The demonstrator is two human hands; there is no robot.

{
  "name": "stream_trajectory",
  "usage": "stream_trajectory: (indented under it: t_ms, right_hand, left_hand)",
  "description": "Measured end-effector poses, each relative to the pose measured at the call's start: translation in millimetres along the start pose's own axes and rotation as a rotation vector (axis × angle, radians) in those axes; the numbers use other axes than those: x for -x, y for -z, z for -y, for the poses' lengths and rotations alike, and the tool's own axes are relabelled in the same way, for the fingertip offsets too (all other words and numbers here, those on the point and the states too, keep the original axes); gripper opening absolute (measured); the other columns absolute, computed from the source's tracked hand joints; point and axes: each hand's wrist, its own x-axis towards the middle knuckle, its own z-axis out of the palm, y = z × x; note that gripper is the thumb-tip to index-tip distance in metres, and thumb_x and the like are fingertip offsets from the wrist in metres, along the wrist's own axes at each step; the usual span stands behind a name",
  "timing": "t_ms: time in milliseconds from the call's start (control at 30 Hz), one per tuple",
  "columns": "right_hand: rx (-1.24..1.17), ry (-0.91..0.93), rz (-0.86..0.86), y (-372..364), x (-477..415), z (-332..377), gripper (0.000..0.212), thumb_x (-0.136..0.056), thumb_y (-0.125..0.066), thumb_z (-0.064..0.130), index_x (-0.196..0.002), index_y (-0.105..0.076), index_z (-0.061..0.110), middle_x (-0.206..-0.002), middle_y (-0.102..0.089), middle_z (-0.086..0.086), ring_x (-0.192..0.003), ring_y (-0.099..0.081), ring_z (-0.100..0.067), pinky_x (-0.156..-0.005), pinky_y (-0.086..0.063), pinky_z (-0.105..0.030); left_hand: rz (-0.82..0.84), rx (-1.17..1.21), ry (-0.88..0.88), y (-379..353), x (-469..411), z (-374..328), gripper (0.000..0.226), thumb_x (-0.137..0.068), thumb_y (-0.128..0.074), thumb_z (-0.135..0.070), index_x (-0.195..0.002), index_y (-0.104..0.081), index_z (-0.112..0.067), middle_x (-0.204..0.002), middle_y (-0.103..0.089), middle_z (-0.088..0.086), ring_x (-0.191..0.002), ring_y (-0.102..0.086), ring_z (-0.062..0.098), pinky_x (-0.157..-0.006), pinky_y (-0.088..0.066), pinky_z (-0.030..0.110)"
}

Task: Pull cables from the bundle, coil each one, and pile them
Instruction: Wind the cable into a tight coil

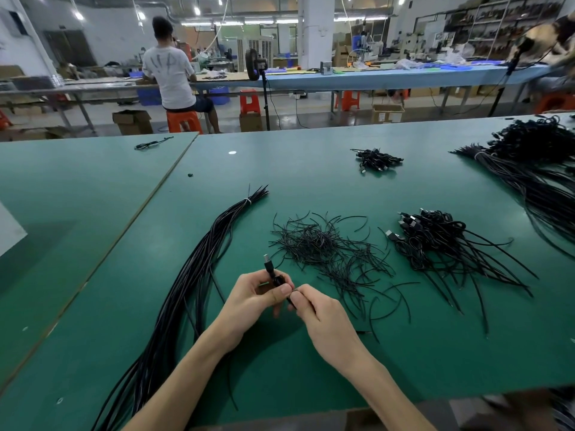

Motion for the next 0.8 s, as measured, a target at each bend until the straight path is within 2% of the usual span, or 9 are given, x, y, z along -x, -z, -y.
stream_trajectory:
  t_ms: [100,200,300,467,567,800]
  right_hand:
    - [-0.041,0.011,0.009,1,0,0,0.027,-0.109,-0.046,0.034,-0.091,-0.063,0.022,-0.074,-0.058,0.014,-0.067,-0.049,-0.006,-0.063,-0.039,-0.025]
    - [-0.051,0.002,0.032,0,0,0,0.022,-0.109,-0.046,0.032,-0.101,-0.067,0.029,-0.095,-0.064,0.012,-0.09,-0.059,-0.006,-0.081,-0.048,-0.024]
    - [0.002,-0.002,0.032,-2,0,1,0.022,-0.109,-0.044,0.033,-0.11,-0.065,0.026,-0.104,-0.061,0.012,-0.097,-0.059,-0.007,-0.087,-0.049,-0.03]
    - [0.167,0.029,0.04,-6,3,3,0.026,-0.109,-0.04,0.041,-0.118,-0.058,0.023,-0.105,-0.05,0.011,-0.091,-0.057,-0.011,-0.081,-0.05,-0.036]
    - [0.303,0.082,0.011,-7,6,7,0.034,-0.109,-0.034,0.041,-0.116,-0.058,0.019,-0.102,-0.05,0.006,-0.084,-0.055,-0.013,-0.075,-0.049,-0.033]
    - [0.425,0.112,-0.027,-8,8,10,0.038,-0.111,-0.023,0.038,-0.108,-0.056,0.018,-0.092,-0.049,0.007,-0.073,-0.05,-0.014,-0.065,-0.042,-0.028]
  left_hand:
    - [-0.001,0.041,-0.004,1,0,1,0.015,-0.095,-0.07,-0.011,-0.098,-0.068,0.004,-0.079,-0.065,0.014,-0.064,-0.056,0.023,-0.069,-0.052,0.029]
    - [-0.031,0.074,0.014,1,-2,2,0.013,-0.092,-0.072,-0.009,-0.096,-0.069,0.003,-0.081,-0.064,0.011,-0.065,-0.056,0.023,-0.07,-0.053,0.031]
    - [-0.045,0.082,0.028,2,-2,3,0.012,-0.091,-0.073,-0.01,-0.095,-0.071,0.001,-0.081,-0.065,0.012,-0.067,-0.058,0.023,-0.074,-0.054,0.031]
    - [-0.048,0.104,0.049,4,-1,5,0.009,-0.088,-0.075,-0.01,-0.093,-0.072,-0.003,-0.083,-0.066,0.012,-0.073,-0.061,0.023,-0.076,-0.055,0.028]
    - [-0.053,0.102,0.066,4,-1,5,0.012,-0.086,-0.076,-0.011,-0.093,-0.072,-0.001,-0.086,-0.067,0.013,-0.076,-0.061,0.026,-0.076,-0.055,0.03]
    - [-0.051,0.053,0.094,6,-1,3,0.02,-0.083,-0.08,-0.022,-0.091,-0.075,-0.004,-0.082,-0.067,0.012,-0.069,-0.056,0.021,-0.062,-0.047,0.026]
